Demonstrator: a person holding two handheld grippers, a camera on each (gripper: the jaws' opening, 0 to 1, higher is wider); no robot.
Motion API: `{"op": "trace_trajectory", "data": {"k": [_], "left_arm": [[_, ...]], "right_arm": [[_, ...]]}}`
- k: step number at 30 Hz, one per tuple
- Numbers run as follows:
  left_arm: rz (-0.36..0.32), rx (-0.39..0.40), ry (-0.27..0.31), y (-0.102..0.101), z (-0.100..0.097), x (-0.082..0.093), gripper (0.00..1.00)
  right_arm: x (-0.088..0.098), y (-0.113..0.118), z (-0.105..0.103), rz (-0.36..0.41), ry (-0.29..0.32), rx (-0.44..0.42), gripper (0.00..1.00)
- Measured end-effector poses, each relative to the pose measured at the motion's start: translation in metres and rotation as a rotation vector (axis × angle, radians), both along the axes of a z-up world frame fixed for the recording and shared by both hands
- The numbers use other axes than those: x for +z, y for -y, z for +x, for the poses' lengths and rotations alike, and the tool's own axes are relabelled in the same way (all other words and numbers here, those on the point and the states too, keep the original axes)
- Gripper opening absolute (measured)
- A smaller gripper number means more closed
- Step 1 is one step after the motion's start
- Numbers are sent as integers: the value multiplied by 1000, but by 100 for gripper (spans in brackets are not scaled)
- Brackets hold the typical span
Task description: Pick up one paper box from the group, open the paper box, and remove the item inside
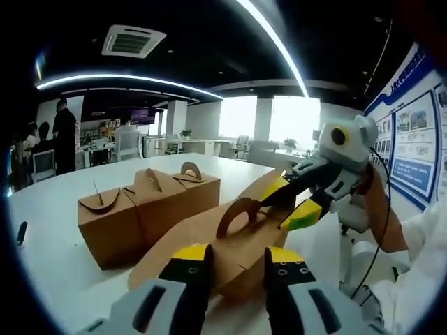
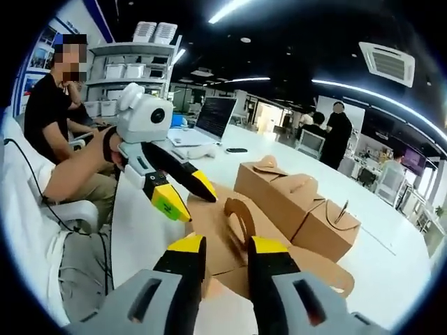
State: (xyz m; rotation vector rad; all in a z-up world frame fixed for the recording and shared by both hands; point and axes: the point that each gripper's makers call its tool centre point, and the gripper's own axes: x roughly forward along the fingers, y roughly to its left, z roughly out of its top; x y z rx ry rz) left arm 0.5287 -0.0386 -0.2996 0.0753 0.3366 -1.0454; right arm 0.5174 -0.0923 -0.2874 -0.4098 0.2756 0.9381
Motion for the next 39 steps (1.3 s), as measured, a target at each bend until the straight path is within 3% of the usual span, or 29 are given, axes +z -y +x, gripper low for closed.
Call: {"op": "trace_trajectory", "data": {"k": [3,10,18,23,29,33,39], "left_arm": [[-4,0,-1,0,0,0,33],[-3,2,-1,-1,0,0,32],[-7,-3,1,0,-1,0,33],[-2,-3,2,0,-1,0,33],[4,4,6,-2,0,-1,34],[-6,-4,1,-1,-2,-1,34],[-5,-6,0,-2,-2,-1,34]], "right_arm": [[-4,0,2,-65,40,23,25],[-1,-2,3,-119,73,27,23],[-2,0,-2,-106,71,18,23],[0,-9,-6,-137,100,96,21],[0,-8,9,-184,124,70,21],[-2,-7,14,-186,125,57,3],[2,-6,15,-165,139,50,3]]}}
